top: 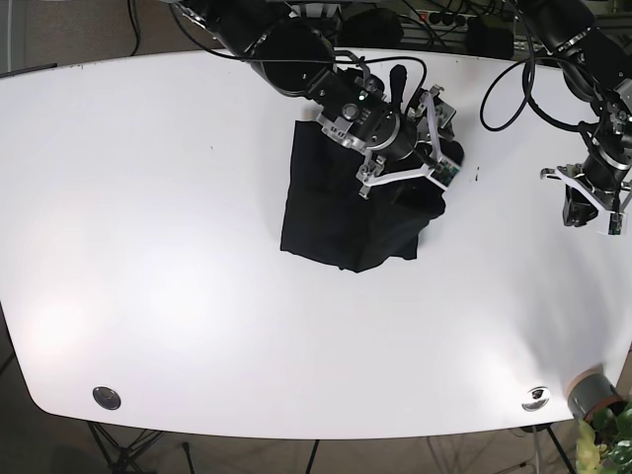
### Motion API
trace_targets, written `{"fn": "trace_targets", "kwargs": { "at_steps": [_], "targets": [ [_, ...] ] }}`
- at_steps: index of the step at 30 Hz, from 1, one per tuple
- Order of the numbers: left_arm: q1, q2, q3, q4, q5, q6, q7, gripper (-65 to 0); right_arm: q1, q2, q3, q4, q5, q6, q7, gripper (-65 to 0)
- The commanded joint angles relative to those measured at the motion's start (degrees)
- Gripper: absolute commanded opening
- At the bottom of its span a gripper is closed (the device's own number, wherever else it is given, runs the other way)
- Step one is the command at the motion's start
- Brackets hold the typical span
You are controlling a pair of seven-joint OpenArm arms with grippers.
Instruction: Fold the T-shirt properly
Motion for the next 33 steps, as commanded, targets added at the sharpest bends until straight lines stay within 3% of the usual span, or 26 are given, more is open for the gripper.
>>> {"fn": "trace_targets", "kwargs": {
  "at_steps": [1, 9, 17, 28, 33],
  "targets": [
    [-0.7, -2.5, -0.3, 0.8, -1.0, -0.1, -1.6, -58.1, 1.2, -1.2, -0.5, 1.4, 0.6, 0.04, 2.1, -13.3],
    [-0.7, -2.5, 0.2, 1.7, -1.0, -0.1, -1.7, -58.1, -1.1, -1.2, 4.4, 9.2, 0.6, 0.04, 2.0, -13.3],
    [1.2, -2.4, 6.6, 2.0, -1.0, -0.1, -1.9, -58.1, -3.6, 0.3, 12.3, 10.9, 0.6, 0.39, 2.0, -13.5],
    [3.9, -0.9, 6.3, 2.0, -1.0, -0.1, -2.0, -58.1, 4.6, -1.2, 10.6, -5.8, 0.8, 0.13, 2.4, -13.5],
    [4.5, -0.8, 6.2, 2.0, -1.1, -0.1, -2.0, -58.2, 12.8, -1.2, 8.9, -13.6, 9.2, 0.04, 5.1, -13.5]
  ]
}}
